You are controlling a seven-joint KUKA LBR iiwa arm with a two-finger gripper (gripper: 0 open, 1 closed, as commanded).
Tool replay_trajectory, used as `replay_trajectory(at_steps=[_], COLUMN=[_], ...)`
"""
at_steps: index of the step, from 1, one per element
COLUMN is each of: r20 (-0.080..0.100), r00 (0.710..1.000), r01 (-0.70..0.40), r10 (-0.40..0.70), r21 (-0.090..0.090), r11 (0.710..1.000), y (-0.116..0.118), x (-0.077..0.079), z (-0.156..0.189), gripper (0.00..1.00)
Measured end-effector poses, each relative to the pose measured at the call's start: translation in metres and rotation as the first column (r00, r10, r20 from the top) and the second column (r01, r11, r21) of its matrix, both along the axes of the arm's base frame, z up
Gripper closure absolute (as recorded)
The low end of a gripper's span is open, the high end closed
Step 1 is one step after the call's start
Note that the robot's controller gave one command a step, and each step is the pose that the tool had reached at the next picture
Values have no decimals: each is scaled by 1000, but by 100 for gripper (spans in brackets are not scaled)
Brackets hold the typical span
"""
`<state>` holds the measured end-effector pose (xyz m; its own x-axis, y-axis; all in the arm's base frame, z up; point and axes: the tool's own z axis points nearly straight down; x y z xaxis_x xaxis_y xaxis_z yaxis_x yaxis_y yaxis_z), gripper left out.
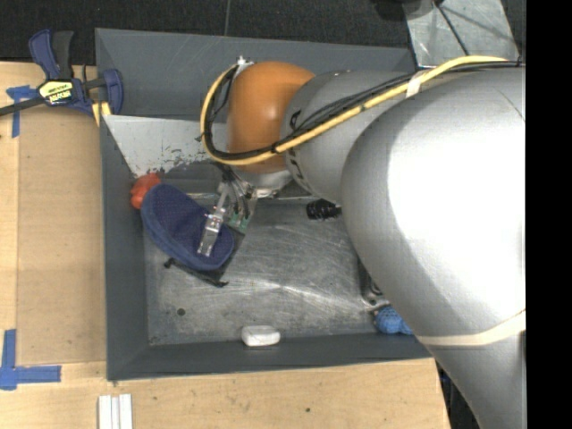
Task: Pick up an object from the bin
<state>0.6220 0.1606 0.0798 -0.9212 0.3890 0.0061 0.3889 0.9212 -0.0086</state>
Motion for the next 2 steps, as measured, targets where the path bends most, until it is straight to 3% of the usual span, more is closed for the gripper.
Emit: replay_trajectory(at_steps=[1,2], r20=[1,4], r00=[1000,1000], r01=[-2,-4], r10=[2,4], r21=[2,7], r11=[1000,1000], y=[-2,1], x=[1,1], z=[3,6], gripper=[0,100])
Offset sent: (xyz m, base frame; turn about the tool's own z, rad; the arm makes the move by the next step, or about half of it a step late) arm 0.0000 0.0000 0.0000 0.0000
